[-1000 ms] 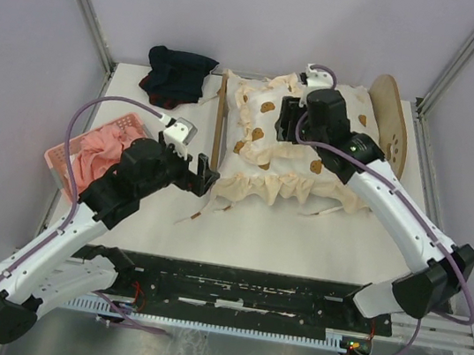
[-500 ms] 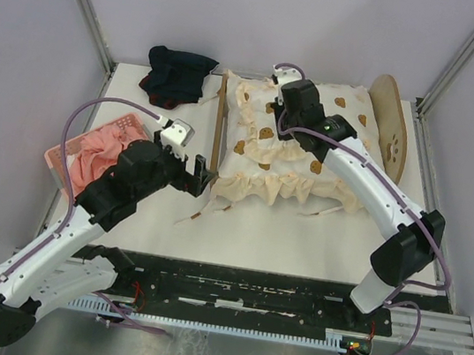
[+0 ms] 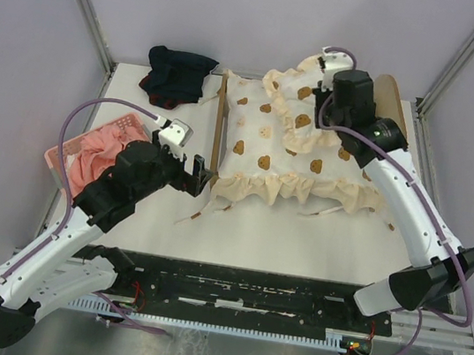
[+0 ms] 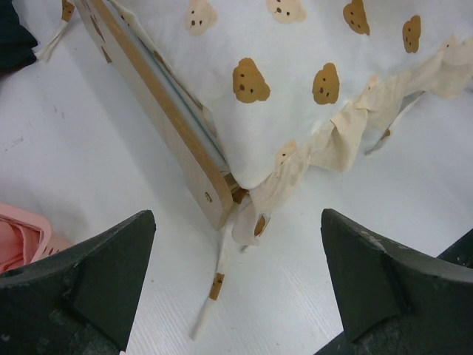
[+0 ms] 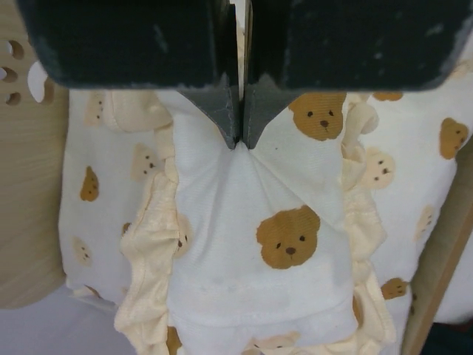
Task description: Set up the pet bed
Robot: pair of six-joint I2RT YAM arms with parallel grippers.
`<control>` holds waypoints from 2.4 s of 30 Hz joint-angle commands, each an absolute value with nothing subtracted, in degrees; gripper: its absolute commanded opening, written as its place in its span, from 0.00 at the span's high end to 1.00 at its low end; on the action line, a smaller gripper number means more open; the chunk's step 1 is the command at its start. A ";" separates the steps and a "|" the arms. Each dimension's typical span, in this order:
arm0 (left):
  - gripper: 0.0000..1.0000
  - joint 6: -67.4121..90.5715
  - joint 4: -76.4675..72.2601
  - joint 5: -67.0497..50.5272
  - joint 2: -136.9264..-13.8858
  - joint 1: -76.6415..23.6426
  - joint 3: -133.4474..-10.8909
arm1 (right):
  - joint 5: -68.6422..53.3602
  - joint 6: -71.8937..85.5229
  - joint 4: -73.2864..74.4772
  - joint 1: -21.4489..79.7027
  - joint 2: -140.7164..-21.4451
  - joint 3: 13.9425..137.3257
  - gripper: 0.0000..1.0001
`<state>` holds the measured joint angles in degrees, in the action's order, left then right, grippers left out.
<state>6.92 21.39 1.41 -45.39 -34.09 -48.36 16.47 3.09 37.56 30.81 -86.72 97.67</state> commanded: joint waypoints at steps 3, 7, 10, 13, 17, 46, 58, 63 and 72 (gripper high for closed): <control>0.01 5.16 20.53 1.22 -45.09 -33.62 -48.43 | 10.64 6.61 38.66 20.72 -85.00 98.66 0.98; 0.01 5.12 20.39 1.23 -45.36 -33.58 -48.34 | 6.25 8.90 38.00 15.14 -84.20 97.14 0.98; 0.01 5.02 20.48 1.27 -45.59 -33.52 -48.34 | 1.51 10.40 37.43 11.13 -84.29 96.39 0.98; 0.01 4.98 20.50 1.09 -45.94 -33.49 -48.43 | -2.79 11.87 36.26 7.62 -84.45 95.22 0.98; 0.01 4.91 20.48 0.88 -46.01 -33.32 -48.46 | -9.46 11.92 36.19 2.65 -85.49 94.50 0.98; 0.01 5.27 20.25 -0.79 -47.90 -32.19 -48.64 | -16.18 11.55 41.06 -6.39 -90.81 97.54 0.41; 0.01 5.78 20.24 -0.88 -48.60 -32.15 -48.58 | -12.63 14.15 40.37 -1.96 -88.45 95.33 0.33; 0.01 6.01 20.22 -0.97 -48.87 -32.13 -48.38 | -13.45 12.55 36.25 -0.69 -92.26 95.63 0.30; 0.01 5.94 20.39 -0.44 -49.34 -32.08 -48.50 | -7.55 7.42 42.97 2.21 -100.08 103.53 0.30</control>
